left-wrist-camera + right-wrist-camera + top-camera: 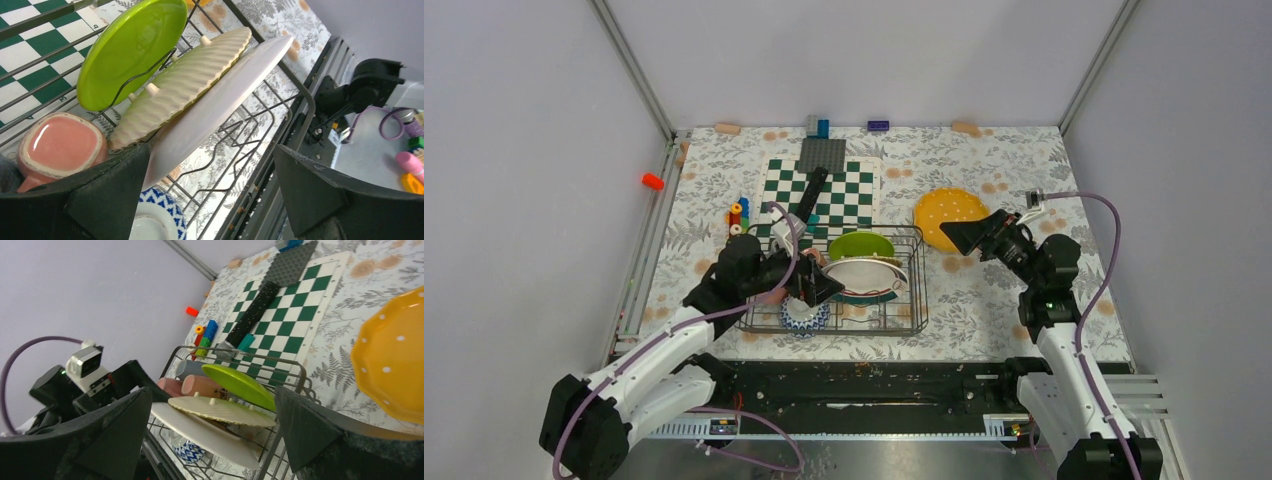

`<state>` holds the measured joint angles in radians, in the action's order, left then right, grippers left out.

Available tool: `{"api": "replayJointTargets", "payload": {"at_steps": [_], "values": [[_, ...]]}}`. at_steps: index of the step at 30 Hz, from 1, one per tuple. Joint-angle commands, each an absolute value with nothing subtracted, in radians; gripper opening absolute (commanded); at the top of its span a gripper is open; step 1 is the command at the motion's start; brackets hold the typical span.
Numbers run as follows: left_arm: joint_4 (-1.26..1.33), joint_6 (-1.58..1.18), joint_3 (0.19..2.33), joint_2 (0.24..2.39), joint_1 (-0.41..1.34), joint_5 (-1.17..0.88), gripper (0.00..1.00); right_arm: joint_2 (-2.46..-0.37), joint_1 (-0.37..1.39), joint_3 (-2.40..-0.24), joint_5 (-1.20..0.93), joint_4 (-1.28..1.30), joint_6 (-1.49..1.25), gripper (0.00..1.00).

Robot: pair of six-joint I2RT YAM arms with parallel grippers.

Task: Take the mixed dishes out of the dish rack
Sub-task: Pick up the plate from the dish rack.

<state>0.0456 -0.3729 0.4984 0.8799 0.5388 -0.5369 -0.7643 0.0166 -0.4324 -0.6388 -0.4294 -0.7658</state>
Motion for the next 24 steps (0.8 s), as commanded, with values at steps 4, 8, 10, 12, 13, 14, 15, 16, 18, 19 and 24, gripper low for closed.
{"api": "replayJointTargets", "payload": {"at_steps": [4,8,10,12,13,14,15,16,18,19,24], "values": [[0.082,-0.199,0.549,0.907,0.560,-0.553,0.91,-0.715,0.017,-0.423,-0.733,-0.520,-0.787,1.00],[0.079,-0.130,0.551,0.909,0.584,-0.545,0.75,-0.716,0.018,-0.416,-0.748,-0.547,-0.808,1.00],[0.075,-0.108,0.553,0.913,0.591,-0.529,0.68,-0.713,0.017,-0.414,-0.754,-0.559,-0.816,1.00],[0.069,-0.088,0.558,0.919,0.594,-0.508,0.65,-0.708,0.017,-0.412,-0.757,-0.561,-0.821,1.00],[0.066,-0.081,0.562,0.925,0.595,-0.494,0.64,-0.704,0.017,-0.409,-0.757,-0.565,-0.823,1.00],[0.062,-0.075,0.566,0.934,0.595,-0.482,0.64,-0.701,0.017,-0.407,-0.755,-0.568,-0.824,1.00],[0.056,-0.066,0.573,0.947,0.597,-0.472,0.61,-0.698,0.017,-0.406,-0.753,-0.572,-0.824,1.00],[0.048,-0.056,0.580,0.961,0.598,-0.469,0.58,-0.695,0.017,-0.403,-0.751,-0.576,-0.824,1.00],[0.043,-0.039,0.595,0.985,0.603,-0.464,0.51,-0.690,0.017,-0.399,-0.749,-0.583,-0.825,0.99],[0.042,-0.032,0.601,0.996,0.605,-0.464,0.50,-0.690,0.017,-0.397,-0.750,-0.587,-0.825,1.00],[0.035,0.004,0.628,1.024,0.619,-0.474,0.46,-0.693,0.017,-0.393,-0.752,-0.605,-0.832,1.00]]}}
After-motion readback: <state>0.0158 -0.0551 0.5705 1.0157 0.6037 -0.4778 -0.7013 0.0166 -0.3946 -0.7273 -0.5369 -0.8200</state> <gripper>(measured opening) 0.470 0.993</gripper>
